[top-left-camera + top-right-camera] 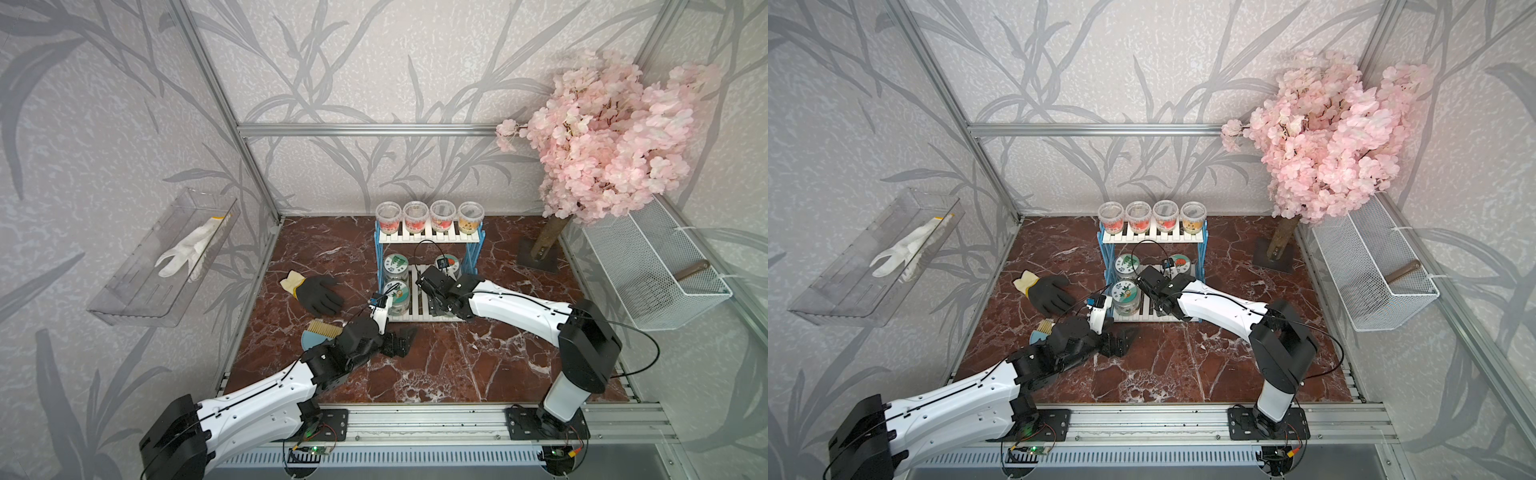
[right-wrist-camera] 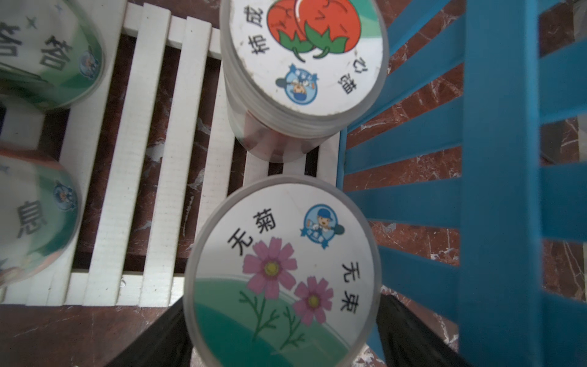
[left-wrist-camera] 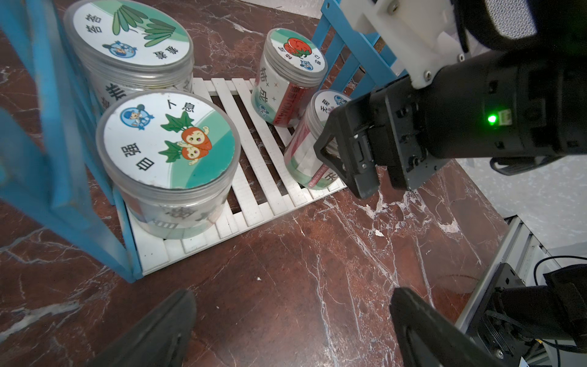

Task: Place the seed container on the shelf
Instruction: Place the seed jar on the shelf.

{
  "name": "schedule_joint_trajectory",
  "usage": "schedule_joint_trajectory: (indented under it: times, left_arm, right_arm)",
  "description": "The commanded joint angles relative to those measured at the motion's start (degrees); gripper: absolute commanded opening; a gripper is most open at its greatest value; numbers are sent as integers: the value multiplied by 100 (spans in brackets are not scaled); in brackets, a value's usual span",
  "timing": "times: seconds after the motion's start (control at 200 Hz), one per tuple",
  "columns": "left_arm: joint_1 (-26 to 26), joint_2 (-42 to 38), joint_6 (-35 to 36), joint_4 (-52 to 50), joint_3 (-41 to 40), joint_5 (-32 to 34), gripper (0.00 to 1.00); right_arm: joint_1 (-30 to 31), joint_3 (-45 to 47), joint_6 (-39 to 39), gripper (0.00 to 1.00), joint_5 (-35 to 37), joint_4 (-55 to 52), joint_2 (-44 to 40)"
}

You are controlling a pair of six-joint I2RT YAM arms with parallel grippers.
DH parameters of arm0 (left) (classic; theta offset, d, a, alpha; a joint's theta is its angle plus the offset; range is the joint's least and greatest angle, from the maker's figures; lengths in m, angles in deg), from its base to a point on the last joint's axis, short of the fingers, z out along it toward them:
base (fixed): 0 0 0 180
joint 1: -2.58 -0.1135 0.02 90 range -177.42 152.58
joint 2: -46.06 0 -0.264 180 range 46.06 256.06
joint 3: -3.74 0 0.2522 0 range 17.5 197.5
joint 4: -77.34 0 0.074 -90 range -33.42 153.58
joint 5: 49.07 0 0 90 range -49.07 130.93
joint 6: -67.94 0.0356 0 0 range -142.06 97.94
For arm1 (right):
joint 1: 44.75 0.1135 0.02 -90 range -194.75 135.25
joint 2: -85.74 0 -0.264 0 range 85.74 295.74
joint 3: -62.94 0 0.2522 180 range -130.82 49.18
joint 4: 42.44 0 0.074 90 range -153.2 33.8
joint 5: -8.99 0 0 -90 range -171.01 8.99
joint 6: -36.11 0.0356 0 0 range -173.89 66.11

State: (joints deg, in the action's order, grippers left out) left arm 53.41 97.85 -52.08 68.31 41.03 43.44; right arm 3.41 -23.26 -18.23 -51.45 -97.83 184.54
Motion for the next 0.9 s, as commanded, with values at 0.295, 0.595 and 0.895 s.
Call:
schedule_joint_trajectory:
  times: [0.295, 0.595, 0.895]
  left_arm:
    - [-29, -164, 81, -125, 168, 92, 100]
    - [-29, -508, 268, -858, 513, 566, 100]
    - [-29, -831, 377, -1265, 623, 1063, 100]
  right_arm:
    - [-9, -206, -146, 99, 69, -159, -80]
    - [354, -259, -397, 99, -156, -127, -1068]
    - [773, 1036, -828, 99, 274, 1304, -2983]
